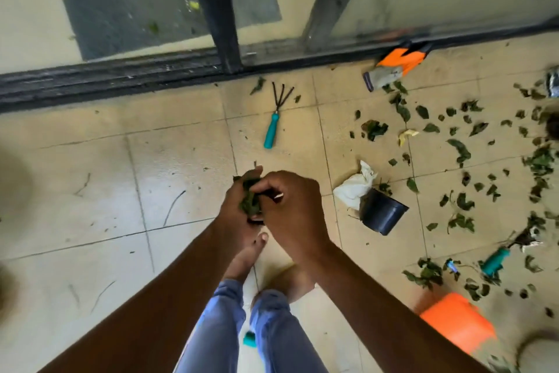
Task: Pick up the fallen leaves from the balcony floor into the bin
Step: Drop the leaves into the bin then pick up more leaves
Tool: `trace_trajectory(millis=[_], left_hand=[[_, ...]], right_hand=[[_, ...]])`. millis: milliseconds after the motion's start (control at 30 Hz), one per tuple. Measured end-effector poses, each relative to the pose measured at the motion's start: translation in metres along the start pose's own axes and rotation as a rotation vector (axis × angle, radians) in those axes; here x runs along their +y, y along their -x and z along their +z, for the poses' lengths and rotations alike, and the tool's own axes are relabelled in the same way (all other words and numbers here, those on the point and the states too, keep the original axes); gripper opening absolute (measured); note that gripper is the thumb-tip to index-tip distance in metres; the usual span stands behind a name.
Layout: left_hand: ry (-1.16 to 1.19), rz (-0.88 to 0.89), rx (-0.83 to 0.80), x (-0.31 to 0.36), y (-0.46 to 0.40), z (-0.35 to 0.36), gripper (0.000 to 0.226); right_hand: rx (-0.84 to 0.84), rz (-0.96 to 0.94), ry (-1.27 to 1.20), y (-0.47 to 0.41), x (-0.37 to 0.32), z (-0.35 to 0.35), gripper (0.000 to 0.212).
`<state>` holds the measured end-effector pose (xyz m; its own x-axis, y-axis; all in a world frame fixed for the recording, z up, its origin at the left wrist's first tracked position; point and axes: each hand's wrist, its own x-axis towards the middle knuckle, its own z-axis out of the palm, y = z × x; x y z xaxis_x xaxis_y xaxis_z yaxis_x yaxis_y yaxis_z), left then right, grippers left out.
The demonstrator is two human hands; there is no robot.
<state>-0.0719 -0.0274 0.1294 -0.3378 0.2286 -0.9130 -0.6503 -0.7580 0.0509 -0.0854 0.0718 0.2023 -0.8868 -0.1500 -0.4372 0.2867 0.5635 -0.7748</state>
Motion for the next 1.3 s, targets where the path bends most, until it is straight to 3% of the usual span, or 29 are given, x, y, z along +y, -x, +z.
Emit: trace_trajectory(millis=[133,367,533,700,833,900,1067,1167,1300], left_hand=[[0.143,-0.080,-0.149,0.023,0.071,0.005,0.034],[0.260,0.139,-0.221,0.059,0.166,-0.021,0.047],[0.393,0.349,-0.032,0.091,0.216,-0.062,0.050],[0.582,0.491,0.009,0.121,0.249,-0.122,0.062],[0.691,0.646,0.000,0.146,0.268,-0.177,0.056],[0.723,0.685,0.027,0.161,0.276,-0.215,0.055],[0.863,0.761,0.025,0.202,0.295,-0.324,0.050],[0.961,0.821,0.008,0.224,0.301,-0.380,0.059],[1.067,0.866,0.105,0.252,0.303,-0.444,0.062]], right_hand=[[0.028,-0.380,0.540,0.023,-0.052,0.009,0.026],[-0.060,-0.664,0.673,0.054,-0.125,0.046,0.036],[-0.249,-0.906,0.799,0.082,-0.178,0.084,0.031],[-0.247,-0.852,0.570,0.092,-0.224,0.150,0.045],[-0.076,-0.793,0.296,0.090,-0.255,0.234,0.026],[-0.027,-0.693,0.217,0.098,-0.268,0.286,0.032],[-0.202,-0.477,-0.022,0.123,-0.301,0.401,0.022],[-0.316,-0.392,-0.142,0.126,-0.315,0.458,0.035],[-0.451,-0.073,-0.246,0.112,-0.321,0.542,0.034]])
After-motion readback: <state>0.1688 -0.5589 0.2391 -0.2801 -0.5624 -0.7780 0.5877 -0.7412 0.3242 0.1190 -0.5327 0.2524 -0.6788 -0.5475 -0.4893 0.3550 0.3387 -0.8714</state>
